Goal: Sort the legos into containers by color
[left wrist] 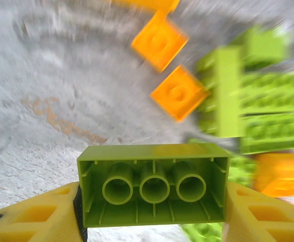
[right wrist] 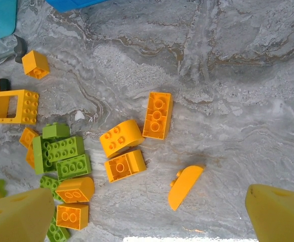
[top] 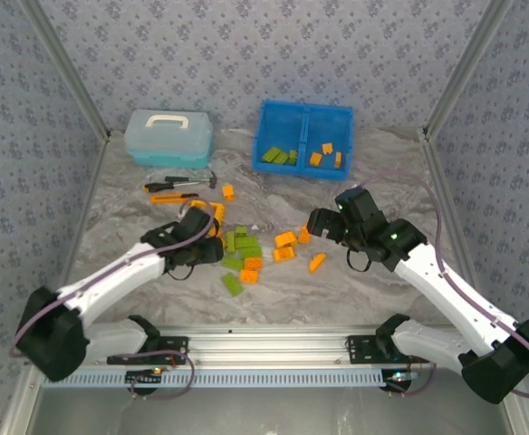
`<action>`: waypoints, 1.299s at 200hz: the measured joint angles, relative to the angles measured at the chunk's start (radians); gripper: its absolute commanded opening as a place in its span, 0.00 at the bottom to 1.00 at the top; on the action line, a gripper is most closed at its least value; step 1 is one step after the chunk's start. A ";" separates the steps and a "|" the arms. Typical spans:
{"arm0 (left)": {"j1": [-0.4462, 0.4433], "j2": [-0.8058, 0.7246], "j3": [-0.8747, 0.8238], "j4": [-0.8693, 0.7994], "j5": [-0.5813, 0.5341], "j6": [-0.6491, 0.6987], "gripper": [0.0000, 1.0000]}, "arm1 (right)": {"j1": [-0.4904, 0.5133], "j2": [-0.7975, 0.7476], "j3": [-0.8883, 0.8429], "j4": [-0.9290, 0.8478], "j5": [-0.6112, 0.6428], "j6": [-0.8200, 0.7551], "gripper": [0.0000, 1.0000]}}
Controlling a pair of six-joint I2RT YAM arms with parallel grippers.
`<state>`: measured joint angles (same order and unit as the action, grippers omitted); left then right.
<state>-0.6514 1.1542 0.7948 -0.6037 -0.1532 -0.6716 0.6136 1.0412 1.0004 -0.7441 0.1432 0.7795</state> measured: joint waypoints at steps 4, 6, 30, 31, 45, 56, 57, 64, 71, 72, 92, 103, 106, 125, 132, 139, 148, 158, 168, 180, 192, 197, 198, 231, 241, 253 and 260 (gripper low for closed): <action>0.000 -0.022 0.019 -0.006 0.000 0.006 0.55 | 0.000 0.000 0.000 0.000 0.000 0.000 1.00; 0.000 -0.029 0.026 -0.008 0.000 0.008 0.55 | 0.001 0.001 0.000 0.000 0.000 0.000 1.00; 0.005 -0.059 0.159 -0.010 0.010 0.055 0.55 | 0.003 0.012 0.002 0.000 0.000 0.002 1.00; 0.005 -0.056 0.169 -0.010 0.011 0.057 0.55 | 0.003 0.012 0.002 0.000 0.000 0.002 1.00; 0.013 0.021 0.266 0.005 0.016 0.089 0.55 | 0.006 0.020 0.003 0.001 0.000 0.003 1.00; 0.019 0.120 0.366 0.029 0.019 0.123 0.55 | 0.010 0.023 0.003 0.000 0.000 0.004 1.00; 0.019 0.127 0.373 0.031 0.019 0.125 0.54 | 0.010 0.023 0.003 0.000 -0.001 0.005 1.00; 0.023 0.209 0.447 0.050 0.023 0.147 0.54 | 0.013 0.023 0.003 0.000 0.000 0.007 1.00; 0.023 0.289 0.518 0.070 0.024 0.167 0.54 | 0.015 0.023 0.005 0.000 0.000 0.010 1.00; 0.023 0.297 0.525 0.072 0.024 0.169 0.54 | 0.016 0.023 0.005 0.000 0.000 0.010 1.00; 0.028 0.531 0.750 0.105 0.027 0.219 0.53 | 0.021 0.019 0.006 -0.001 0.003 0.016 1.00; 0.032 0.662 0.883 0.116 0.026 0.243 0.53 | 0.024 0.013 0.006 -0.008 0.008 0.018 1.00; 0.033 0.694 0.921 0.113 0.026 0.248 0.53 | 0.024 0.011 0.006 -0.009 0.010 0.019 1.00; 0.041 0.928 1.202 0.098 0.021 0.283 0.53 | 0.029 -0.013 0.006 -0.020 0.023 0.025 1.00; 0.044 1.007 1.303 0.089 0.014 0.292 0.53 | 0.030 -0.026 0.006 -0.024 0.028 0.026 1.00; 0.046 1.077 1.393 0.075 0.005 0.299 0.53 | 0.031 -0.035 0.006 -0.029 0.033 0.028 1.00; 0.050 1.173 1.513 0.060 -0.006 0.311 0.53 | 0.031 -0.047 0.006 -0.035 0.039 0.031 1.00; 0.051 1.266 1.638 0.031 -0.020 0.323 0.53 | 0.031 -0.055 0.006 -0.039 0.045 0.035 1.00; 0.054 1.345 1.737 0.014 -0.027 0.331 0.57 | 0.031 -0.056 0.006 -0.042 0.048 0.037 1.00; 0.056 1.415 1.817 0.000 -0.034 0.340 0.64 | 0.031 -0.056 0.006 -0.045 0.049 0.040 1.00; 0.057 1.451 1.842 -0.004 -0.037 0.344 0.71 | 0.032 -0.056 0.006 -0.046 0.049 0.041 1.00; 0.057 1.461 1.845 -0.005 -0.038 0.351 0.74 | 0.033 -0.056 0.006 -0.046 0.049 0.041 1.00; 0.057 1.462 1.845 -0.005 -0.038 0.349 0.75 | 0.033 -0.056 0.006 -0.046 0.049 0.041 1.00; 0.056 1.471 1.857 -0.024 -0.037 0.357 0.80 | 0.035 -0.056 0.006 -0.054 0.053 0.043 1.00; 0.056 1.465 1.863 -0.025 -0.034 0.357 0.80 | 0.035 -0.057 0.006 -0.054 0.056 0.043 1.00; 0.056 1.445 1.863 -0.034 -0.022 0.357 0.81 | 0.035 -0.058 0.006 -0.054 0.056 0.043 1.00; 0.056 1.427 1.863 -0.043 -0.011 0.357 0.81 | 0.035 -0.057 0.006 -0.054 0.056 0.043 1.00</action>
<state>-0.5953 2.5809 2.6579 -0.6468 -0.1646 -0.3149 0.6487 0.9844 1.0069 -0.7979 0.1989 0.8223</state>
